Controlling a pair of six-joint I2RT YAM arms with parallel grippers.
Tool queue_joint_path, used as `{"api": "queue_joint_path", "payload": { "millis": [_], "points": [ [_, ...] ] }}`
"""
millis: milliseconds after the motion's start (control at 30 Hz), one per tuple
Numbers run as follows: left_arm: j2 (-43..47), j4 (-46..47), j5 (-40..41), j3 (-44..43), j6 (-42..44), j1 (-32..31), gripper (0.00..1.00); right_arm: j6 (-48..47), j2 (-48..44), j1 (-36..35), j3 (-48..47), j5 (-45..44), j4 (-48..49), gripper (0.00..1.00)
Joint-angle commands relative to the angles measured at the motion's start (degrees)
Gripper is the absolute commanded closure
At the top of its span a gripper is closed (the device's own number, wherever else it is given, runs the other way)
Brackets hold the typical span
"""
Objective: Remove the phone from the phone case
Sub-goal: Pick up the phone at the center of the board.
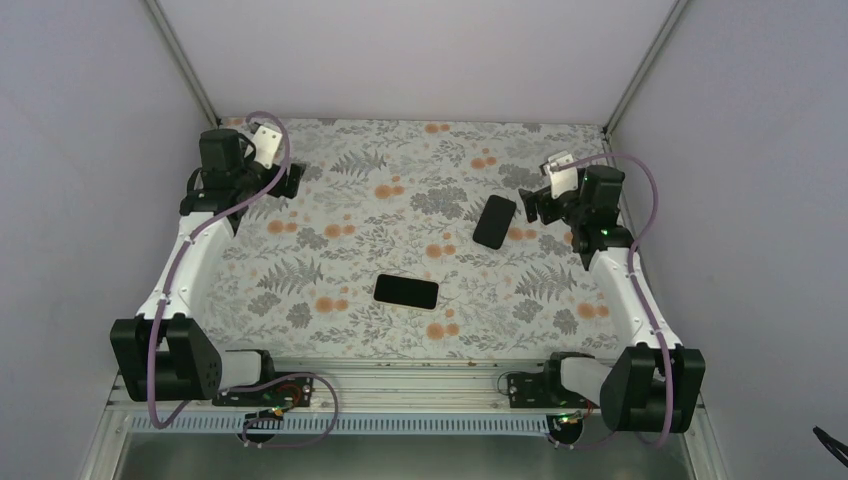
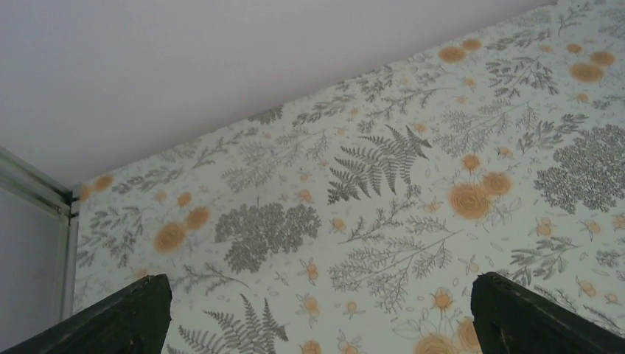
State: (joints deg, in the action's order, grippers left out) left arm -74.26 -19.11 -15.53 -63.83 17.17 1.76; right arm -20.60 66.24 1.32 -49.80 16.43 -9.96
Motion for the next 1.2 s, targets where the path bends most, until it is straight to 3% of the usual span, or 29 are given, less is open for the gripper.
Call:
{"api": "queue_joint_path", "payload": {
  "millis": [0, 167, 200, 233, 267, 300, 400, 567, 767, 1167],
  "points": [
    [2.11, -3.59, -0.19, 0.23, 0.28, 0.52, 0.0, -3.47, 1.24, 0.62, -2.0, -0.57, -5.66, 0.0],
    [1.41, -5.14, -1.69, -0.82, 0.51, 0.58, 0.0, -10.45, 7.64, 0.76, -6.19, -2.11, -15.94, 0.02],
    [1.51, -5.01, -2.03, -0.55, 0.78, 0.57, 0.0, -12.22, 9.17, 0.7, -6.99, -3.62, -17.79, 0.16],
    [1.54, -4.88, -2.11, -0.38, 0.9, 0.6, 0.0, -13.82, 10.52, 0.76, -7.56, -5.28, -19.73, 0.39],
    [1.56, -4.87, -1.89, -0.37, 0.92, 0.62, 0.0, -15.45, 11.98, 0.76, -8.18, -7.12, -21.58, 0.73],
    [1.51, -4.92, -1.58, -0.4, 0.98, 0.61, 0.0, -16.55, 13.3, 0.74, -8.46, -8.69, -23.67, 0.94],
    [1.36, -4.8, -1.28, -0.23, 1.17, 0.61, 0.0, -19.98, 15.87, 0.14, -7.49, -8.78, -27.85, 0.97],
    [0.41, -5.26, -3.13, -0.27, 1.73, 0.61, 0.0, -20.16, 21.33, -1.67, -6.08, -12.28, -25.78, 0.97],
    [0.62, -5.7, -3.56, 0.49, 2.33, 0.56, 0.0, -19.52, 30.81, -3.03, -8.79, -9.42, -27.46, 0.96],
    [1.5, -5.73, -4.43, 1.4, 2.54, 0.61, 0.0, -17.93, 39.94, -15.66, -11.26, -7.27, -27.58, 0.96]
  ]
}}
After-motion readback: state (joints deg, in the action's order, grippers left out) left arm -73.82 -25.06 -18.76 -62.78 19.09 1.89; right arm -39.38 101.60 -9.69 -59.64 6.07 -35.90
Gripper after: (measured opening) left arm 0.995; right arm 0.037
